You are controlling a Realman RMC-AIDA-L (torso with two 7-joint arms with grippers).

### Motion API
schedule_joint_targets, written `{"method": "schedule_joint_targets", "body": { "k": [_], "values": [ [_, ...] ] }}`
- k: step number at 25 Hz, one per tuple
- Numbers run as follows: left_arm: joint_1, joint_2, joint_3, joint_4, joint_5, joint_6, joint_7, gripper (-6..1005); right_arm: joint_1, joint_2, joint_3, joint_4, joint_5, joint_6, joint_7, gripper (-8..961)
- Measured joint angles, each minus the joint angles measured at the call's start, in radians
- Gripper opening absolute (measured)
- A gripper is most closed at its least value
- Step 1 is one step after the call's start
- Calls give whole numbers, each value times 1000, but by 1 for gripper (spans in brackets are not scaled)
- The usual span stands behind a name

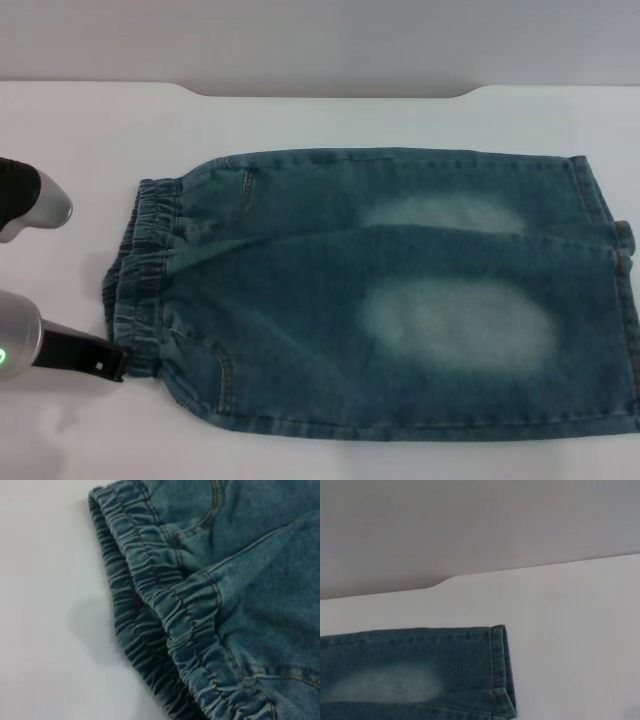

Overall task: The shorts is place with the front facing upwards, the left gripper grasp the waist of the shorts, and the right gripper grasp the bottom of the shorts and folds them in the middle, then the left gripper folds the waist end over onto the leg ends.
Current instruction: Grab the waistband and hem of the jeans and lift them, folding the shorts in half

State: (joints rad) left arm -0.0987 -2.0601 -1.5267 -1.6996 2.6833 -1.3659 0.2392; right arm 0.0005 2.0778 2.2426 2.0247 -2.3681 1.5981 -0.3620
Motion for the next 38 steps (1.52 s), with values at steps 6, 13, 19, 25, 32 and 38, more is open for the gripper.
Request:
{"method": "schedule_joint_targets", "body": {
  "k": [6,13,19,25,32,38],
  "values": [
    [-3,1,-3,-18,0,-3,0,32,-16,3,-7,-34,48,14,7,585],
    [-15,1,-4,-18,0,-9,2,32,-37,7,-11,-172,80,20,14,583],
    [-53,3,-7,-6,3,-39,4,33,-39,7,-13,-334,88,21,6,585],
    [-83,2,0,12,18,-54,1,35,-47,6,-14,-409,102,17,-1,583],
    [-92,1,1,18,18,-55,1,36,-50,7,-28,-429,103,13,-2,584],
    [-98,0,2,19,17,-54,1,38,-49,7,-55,-455,103,5,-3,585]
  ]
}}
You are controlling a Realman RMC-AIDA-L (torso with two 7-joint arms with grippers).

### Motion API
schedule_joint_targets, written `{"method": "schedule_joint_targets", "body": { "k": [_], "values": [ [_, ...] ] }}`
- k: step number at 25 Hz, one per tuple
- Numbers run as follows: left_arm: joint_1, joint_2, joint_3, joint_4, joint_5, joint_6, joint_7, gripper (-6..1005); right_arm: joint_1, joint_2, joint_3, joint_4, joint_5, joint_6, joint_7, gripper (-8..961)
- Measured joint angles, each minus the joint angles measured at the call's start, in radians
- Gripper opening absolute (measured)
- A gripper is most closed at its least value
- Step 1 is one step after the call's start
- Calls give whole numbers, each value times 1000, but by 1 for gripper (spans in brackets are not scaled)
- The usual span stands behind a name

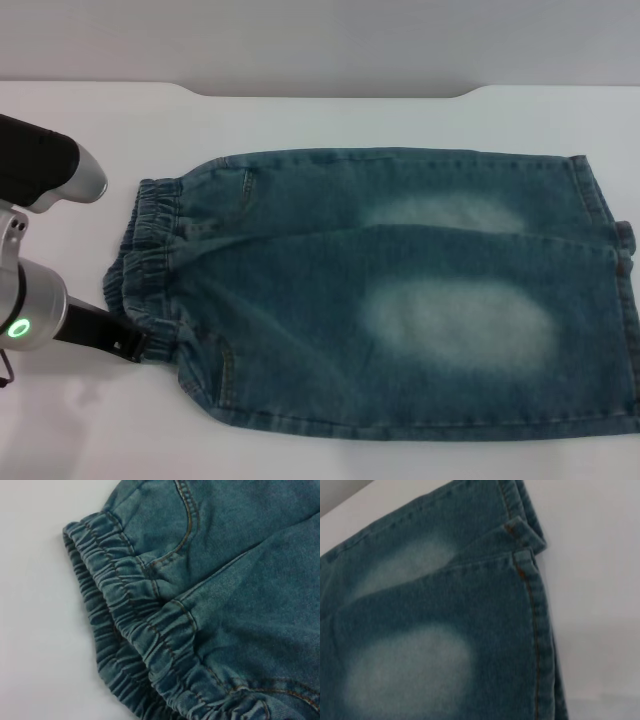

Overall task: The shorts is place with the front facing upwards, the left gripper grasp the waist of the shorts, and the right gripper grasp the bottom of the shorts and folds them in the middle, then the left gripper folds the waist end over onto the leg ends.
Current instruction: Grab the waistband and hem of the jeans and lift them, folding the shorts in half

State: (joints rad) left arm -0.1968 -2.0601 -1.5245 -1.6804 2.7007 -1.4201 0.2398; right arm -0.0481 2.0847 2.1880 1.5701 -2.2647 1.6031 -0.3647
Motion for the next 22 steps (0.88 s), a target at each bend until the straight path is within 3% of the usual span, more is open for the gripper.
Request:
{"method": "schedule_joint_targets", "body": {
  "k": [22],
  "values": [
    [-16,0,0,10,-1,1,7,43,25,-5,-27,-78,0,-32,-24,579]
  ]
}}
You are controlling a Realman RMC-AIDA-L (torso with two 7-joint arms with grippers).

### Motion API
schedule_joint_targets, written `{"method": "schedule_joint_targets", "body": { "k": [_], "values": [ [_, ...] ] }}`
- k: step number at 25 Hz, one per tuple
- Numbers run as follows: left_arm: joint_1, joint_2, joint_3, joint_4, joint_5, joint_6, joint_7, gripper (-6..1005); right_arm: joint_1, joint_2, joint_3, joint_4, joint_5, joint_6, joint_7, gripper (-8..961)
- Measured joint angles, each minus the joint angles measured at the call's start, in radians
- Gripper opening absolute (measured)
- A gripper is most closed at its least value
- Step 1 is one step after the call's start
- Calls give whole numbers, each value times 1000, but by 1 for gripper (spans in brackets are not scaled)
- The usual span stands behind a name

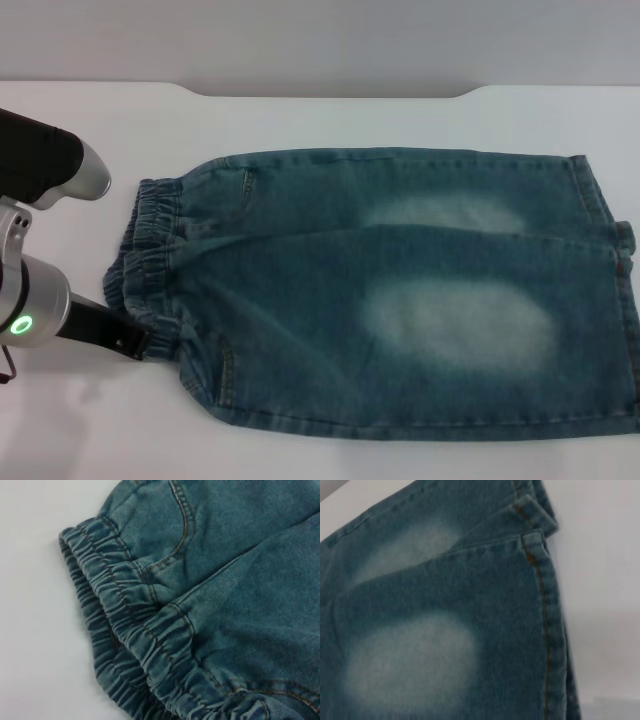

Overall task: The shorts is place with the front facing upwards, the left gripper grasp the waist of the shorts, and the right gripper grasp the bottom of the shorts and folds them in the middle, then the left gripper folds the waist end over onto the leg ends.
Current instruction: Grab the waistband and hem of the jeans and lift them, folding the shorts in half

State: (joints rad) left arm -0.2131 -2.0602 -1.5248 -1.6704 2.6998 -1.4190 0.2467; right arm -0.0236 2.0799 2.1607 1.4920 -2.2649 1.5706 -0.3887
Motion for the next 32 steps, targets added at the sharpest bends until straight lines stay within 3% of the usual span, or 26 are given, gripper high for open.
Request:
{"method": "schedule_joint_targets", "body": {
  "k": [5,13,18,24,29,32],
  "values": [
    [0,0,0,0,0,-2,1,44,11,-3,-17,-31,0,7,-44,577],
    [0,0,0,0,-1,-1,2,46,23,-4,-17,-53,25,30,-81,343],
    [1,0,1,3,-2,1,2,47,24,-4,-16,-36,40,35,-82,110],
    [2,0,10,15,-3,4,3,49,23,-5,5,-19,50,29,-77,-1],
    [-1,0,11,20,-3,6,3,50,28,-6,28,15,12,41,-55,3],
    [-12,0,11,35,-3,6,3,51,24,-4,26,61,-22,42,-52,108]
  ]
}}
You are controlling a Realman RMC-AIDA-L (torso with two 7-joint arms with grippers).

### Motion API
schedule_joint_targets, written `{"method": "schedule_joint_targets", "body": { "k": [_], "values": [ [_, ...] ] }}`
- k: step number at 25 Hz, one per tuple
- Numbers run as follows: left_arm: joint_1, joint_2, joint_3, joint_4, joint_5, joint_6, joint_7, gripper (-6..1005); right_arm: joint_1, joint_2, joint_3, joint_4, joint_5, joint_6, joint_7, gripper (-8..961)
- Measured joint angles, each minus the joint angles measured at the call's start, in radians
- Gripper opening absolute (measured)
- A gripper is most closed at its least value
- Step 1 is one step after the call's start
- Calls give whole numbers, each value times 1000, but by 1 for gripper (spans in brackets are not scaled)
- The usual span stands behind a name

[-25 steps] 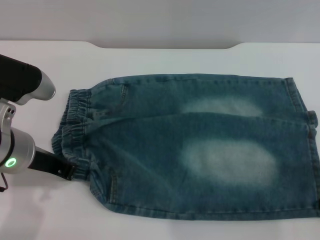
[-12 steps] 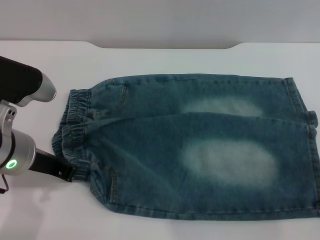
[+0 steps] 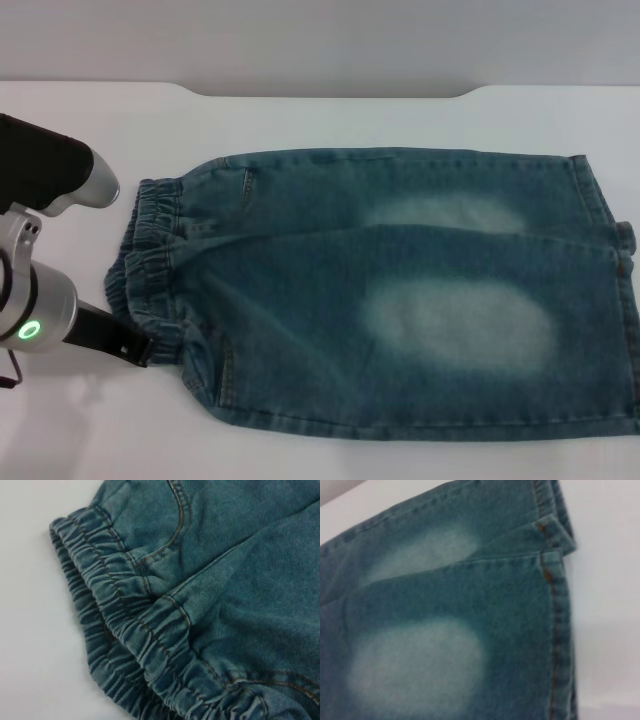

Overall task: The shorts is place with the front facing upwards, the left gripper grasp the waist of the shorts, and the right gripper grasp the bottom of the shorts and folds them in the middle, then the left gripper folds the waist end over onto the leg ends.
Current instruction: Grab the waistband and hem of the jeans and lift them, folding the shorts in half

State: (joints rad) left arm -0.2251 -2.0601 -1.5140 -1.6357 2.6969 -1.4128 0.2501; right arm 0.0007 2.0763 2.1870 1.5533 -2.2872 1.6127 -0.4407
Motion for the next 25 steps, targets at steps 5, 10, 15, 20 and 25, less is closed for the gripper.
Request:
{"method": "schedule_joint_targets", "body": {
  "k": [5,10,15,20,25],
  "values": [
    [-8,0,0,7,0,0,0,52,-4,1,2,25,-13,4,17,252],
    [-10,0,0,5,-2,-2,0,53,-5,1,2,14,-25,1,26,376],
    [-13,0,0,2,-2,-4,-1,54,-8,3,-9,-1,-38,-2,28,554],
    [-18,0,0,5,-2,-4,-1,55,-7,3,-20,-24,-38,-2,32,590],
    [-25,-1,2,8,-3,-5,-2,56,3,4,-20,-59,-32,-4,32,591]
  ]
}}
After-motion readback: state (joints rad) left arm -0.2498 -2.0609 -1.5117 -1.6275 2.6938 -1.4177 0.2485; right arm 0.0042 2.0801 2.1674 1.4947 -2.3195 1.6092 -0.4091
